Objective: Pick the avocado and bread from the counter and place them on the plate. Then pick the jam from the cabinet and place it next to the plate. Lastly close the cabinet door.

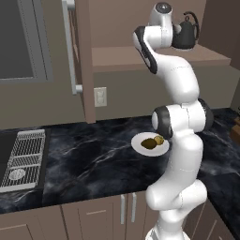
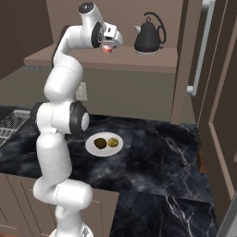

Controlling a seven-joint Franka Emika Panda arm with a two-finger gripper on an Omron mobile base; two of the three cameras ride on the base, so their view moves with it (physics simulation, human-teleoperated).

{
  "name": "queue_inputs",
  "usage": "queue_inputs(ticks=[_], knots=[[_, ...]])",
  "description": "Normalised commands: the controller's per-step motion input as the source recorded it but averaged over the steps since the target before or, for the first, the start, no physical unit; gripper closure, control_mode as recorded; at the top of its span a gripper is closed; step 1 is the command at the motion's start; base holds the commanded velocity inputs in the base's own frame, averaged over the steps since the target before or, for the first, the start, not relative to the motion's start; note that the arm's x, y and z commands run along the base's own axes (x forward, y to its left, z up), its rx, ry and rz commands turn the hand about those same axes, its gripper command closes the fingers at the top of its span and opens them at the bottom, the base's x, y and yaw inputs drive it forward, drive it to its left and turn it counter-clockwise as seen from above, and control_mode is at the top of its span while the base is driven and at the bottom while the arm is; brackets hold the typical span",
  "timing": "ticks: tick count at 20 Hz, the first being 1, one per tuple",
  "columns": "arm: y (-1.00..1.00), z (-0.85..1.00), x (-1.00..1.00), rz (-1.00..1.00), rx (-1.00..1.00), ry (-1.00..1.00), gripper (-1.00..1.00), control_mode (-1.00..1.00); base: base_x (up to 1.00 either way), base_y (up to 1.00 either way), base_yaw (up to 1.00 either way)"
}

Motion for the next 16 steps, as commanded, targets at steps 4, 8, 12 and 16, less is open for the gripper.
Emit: queue_inputs(ticks=[4, 8, 12, 16], knots=[[-0.14, 0.0, 0.05, 0.0, 0.0, 0.01, 1.0, -1.0, 0.0, 0.0, 0.0], [-0.14, -0.07, -0.43, 0.0, 0.0, 0.0, 1.0, -1.0, 0.0, 0.0, 0.0], [-0.04, -0.46, -1.0, 0.0, 0.0, 0.0, 1.0, -1.0, 0.0, 0.0, 0.0], [0.08, -0.68, -1.0, 0.06, 0.0, -0.03, 1.0, -1.0, 0.0, 0.0, 0.0]])
